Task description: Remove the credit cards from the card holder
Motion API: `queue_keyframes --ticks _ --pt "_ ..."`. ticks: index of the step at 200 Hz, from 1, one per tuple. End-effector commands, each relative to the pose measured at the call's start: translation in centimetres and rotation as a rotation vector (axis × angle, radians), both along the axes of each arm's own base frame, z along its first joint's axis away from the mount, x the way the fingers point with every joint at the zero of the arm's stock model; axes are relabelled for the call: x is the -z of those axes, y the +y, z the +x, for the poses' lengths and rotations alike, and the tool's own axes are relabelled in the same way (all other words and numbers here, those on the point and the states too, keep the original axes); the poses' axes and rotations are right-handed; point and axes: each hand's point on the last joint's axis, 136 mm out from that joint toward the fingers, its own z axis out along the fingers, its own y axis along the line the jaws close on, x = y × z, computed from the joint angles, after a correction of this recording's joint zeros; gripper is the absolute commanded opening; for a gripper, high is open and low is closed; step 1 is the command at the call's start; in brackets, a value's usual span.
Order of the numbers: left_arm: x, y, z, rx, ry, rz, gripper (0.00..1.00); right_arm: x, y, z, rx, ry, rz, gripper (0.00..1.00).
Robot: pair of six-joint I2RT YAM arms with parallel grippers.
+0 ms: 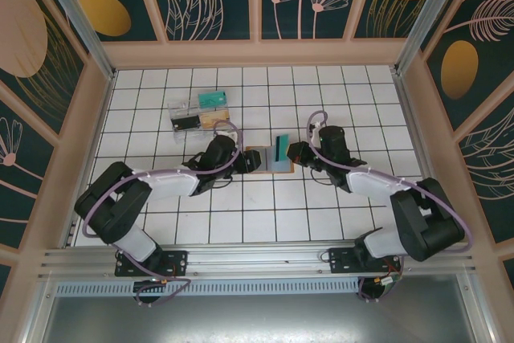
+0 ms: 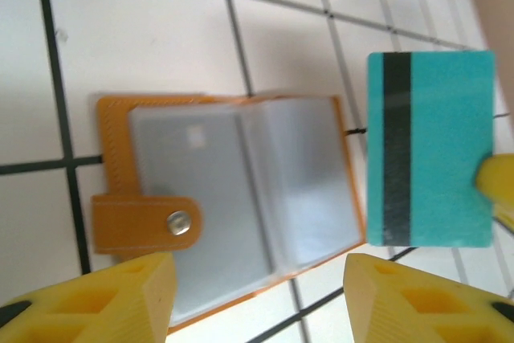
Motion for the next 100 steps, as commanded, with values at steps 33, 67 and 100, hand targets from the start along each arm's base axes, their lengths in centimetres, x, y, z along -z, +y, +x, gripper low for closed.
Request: queue_keyframes --ticks 33,67,100 --pt "-7.0 -1.8 -0.8 0.073 -0.116 -0.251 0.5 -5.8 1.0 -1.8 -0.145 -0.276 0.109 0.0" --pt "-9.8 -3.1 -2.2 0.185 -0.157 -0.394 0.43 -7.8 1.5 -3.8 -0.259 -0.366 0.209 0.0" --pt "-10.5 -3.7 -2.5 0.215 -0.164 -0.434 0.38 -9.3 1.4 -5.4 -0.32 -0.43 0.303 0.0"
